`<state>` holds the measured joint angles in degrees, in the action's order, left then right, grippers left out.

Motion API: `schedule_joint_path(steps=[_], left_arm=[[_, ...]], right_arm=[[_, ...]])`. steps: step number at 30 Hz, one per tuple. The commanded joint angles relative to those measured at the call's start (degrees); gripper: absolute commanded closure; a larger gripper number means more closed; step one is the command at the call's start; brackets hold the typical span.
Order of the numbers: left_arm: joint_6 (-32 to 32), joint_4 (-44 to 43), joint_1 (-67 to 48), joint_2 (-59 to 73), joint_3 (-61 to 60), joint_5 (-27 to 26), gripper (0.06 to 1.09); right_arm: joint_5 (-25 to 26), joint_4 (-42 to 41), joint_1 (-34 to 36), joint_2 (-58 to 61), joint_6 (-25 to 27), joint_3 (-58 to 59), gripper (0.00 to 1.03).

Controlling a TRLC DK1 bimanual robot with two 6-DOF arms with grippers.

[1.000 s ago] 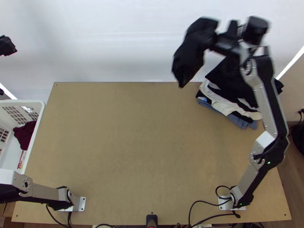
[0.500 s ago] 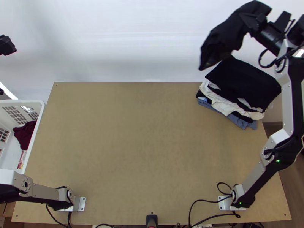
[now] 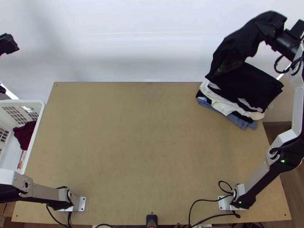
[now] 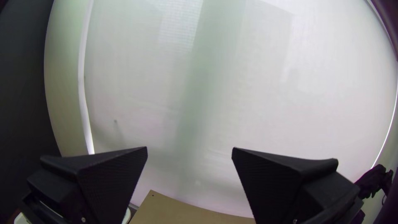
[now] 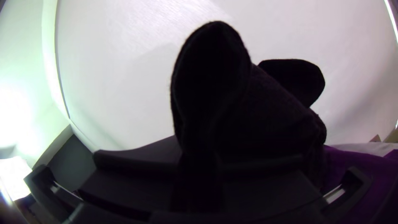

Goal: Fold the t-shirt

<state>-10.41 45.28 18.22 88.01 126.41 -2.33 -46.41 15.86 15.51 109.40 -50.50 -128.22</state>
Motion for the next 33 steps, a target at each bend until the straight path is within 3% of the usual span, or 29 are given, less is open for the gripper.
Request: schedule_joint_path(steps=[1, 7, 13, 20, 23, 24, 27, 32, 33], left_arm=[[0.2, -0.6, -0.4, -0.6, -0.5, 0.0, 0.10], [-0.4, -0.5, -1.1, -0.5, -1.2, 0.0, 0.10], [-0.7, -0.5, -2.1, -0.4, -1.5, 0.0, 0.10], [-0.8, -0.5, -2.6, -0.3, -1.4, 0.0, 0.10], [-0.8, -0.5, -2.7, -0.3, -1.4, 0.0, 0.10], [-0.7, -0.6, -2.8, -0.2, -1.4, 0.0, 0.10], [-0.7, -0.8, -2.8, -0.1, -1.3, 0.0, 0.10], [-0.7, -0.8, -2.8, -0.3, -1.3, 0.0, 0.10], [-0.7, -0.8, -2.7, -0.4, -1.3, 0.0, 0.10]], right_arm=[[-1.6, 4.2, 1.8, -1.0, 1.9, -0.1, 1.00], [-1.5, 17.6, 4.4, -1.9, 10.9, -0.4, 1.00], [0.4, 25.7, 7.9, -2.7, 18.0, -0.3, 1.00], [5.0, 34.1, 10.1, -3.3, 27.3, 0.2, 1.00], [10.3, 35.7, 10.2, -3.3, 29.3, 1.0, 1.00], [11.7, 35.9, 10.6, -3.3, 29.7, 1.5, 0.94], [15.8, 36.3, 11.9, -3.3, 30.5, 1.8, 0.64], [22.9, 36.3, 14.5, -2.8, 34.0, 3.1, 0.63], [24.6, 36.3, 14.8, -2.8, 34.7, 3.3, 0.57]])
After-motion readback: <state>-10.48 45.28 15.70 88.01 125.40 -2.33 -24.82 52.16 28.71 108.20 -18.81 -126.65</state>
